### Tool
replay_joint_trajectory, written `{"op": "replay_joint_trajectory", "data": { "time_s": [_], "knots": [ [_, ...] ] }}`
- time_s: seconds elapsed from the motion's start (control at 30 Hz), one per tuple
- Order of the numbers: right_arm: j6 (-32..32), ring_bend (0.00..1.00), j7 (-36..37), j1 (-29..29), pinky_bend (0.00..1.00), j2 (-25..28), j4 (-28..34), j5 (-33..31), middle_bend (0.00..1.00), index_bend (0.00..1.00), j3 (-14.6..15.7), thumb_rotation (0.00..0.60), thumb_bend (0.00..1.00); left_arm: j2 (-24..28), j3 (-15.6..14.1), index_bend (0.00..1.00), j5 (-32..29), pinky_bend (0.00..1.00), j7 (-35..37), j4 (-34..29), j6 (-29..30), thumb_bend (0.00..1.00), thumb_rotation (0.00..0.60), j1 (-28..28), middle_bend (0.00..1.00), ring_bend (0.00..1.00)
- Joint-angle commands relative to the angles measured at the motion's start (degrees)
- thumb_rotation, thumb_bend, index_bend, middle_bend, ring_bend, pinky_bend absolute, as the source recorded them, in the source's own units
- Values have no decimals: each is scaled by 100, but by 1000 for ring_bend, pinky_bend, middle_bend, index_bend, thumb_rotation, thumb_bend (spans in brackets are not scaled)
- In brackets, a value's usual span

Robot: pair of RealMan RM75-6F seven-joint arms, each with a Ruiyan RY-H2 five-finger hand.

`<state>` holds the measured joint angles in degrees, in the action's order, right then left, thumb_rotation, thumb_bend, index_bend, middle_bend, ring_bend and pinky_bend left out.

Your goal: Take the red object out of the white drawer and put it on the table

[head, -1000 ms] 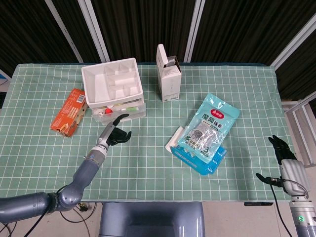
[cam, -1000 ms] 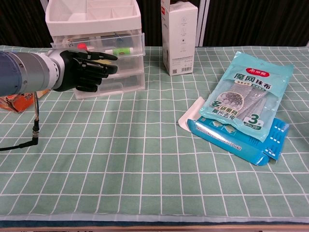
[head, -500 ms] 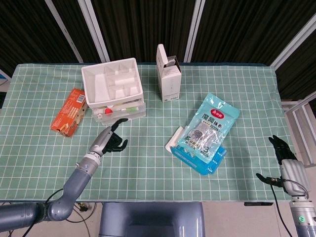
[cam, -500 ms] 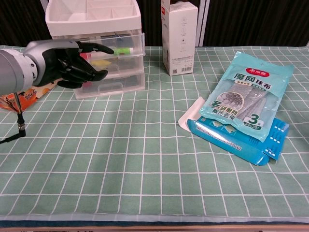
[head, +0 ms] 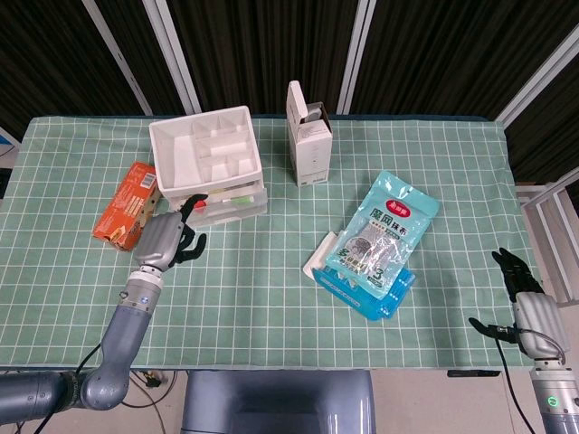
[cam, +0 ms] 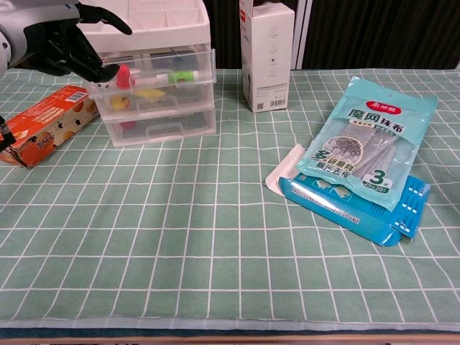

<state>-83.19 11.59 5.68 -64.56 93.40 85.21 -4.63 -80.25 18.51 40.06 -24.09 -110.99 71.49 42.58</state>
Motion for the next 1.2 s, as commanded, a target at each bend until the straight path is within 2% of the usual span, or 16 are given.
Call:
{"op": "replay_joint_trajectory", "data": {
  "time_s": [0.03,0.3,0.6,1.2],
  "knots": [
    [1,0,1,0,216,0,2,-2,0,0,0,600,40,48,84,168,-480,1000,-285,45,62,449,600,133,992,1000],
    [9,0,-1,0,216,3,5,-9,0,0,-1,600,41,33,87,203,-985,1000,-439,101,-68,449,600,252,992,1000],
    [12,0,9,-2,216,8,1,-6,0,0,2,600,41,119,94,252,-1045,1000,-385,-109,-98,449,600,271,998,1000],
    [-9,0,0,-10,216,5,6,5,0,0,3,600,41,406,-41,266,-1174,1000,-202,-598,-346,449,600,263,1000,1000]
  ]
}}
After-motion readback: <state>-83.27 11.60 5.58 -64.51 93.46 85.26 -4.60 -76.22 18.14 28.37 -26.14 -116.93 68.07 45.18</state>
